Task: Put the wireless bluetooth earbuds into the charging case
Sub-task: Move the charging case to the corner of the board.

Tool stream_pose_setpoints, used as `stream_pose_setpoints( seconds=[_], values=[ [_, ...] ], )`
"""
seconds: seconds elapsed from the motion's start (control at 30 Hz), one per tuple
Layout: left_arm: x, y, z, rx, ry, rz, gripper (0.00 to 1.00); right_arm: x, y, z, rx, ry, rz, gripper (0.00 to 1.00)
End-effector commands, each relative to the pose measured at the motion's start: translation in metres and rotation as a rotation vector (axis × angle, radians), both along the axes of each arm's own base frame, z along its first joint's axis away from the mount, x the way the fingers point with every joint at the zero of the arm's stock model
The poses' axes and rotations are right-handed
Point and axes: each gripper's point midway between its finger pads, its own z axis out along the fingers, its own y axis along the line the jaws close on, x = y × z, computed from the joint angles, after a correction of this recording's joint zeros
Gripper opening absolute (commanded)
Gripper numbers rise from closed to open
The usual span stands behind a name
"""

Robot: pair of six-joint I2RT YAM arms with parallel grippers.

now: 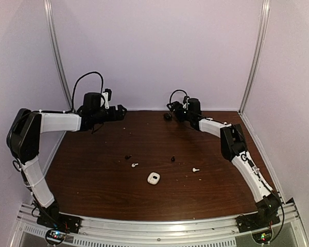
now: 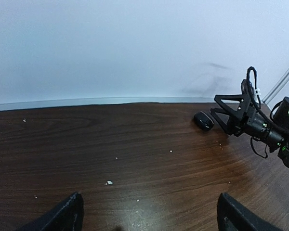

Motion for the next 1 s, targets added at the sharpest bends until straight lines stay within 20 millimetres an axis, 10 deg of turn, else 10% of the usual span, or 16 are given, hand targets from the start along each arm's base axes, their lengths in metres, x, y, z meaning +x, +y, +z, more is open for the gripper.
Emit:
stream_pose_setpoints(
  seconds=[0.0,0.37,0.73,0.97],
  values=[
    [0.001,0.011,0.005,0.008,0.004,0.054,0.98,-0.024,0.036,-0.042,0.003,0.104,0.076,0.79],
    [-0.001,0.056,-0.013,-0.002,0.068,0.172,0.98,-0.066,0.087,-0.052,-0.132,0.114,0.238,0.76],
    [0.012,0.053,-0.018,-0.019,0.059,0.047,0.98,-0.115,0.144,-0.043,-0.154,0.041,0.463,0.73],
    [0.019,0.034,-0.024,-0.053,0.062,-0.043,0.98,-0.117,0.136,0.007,-0.130,-0.048,0.464,0.68]
  ],
)
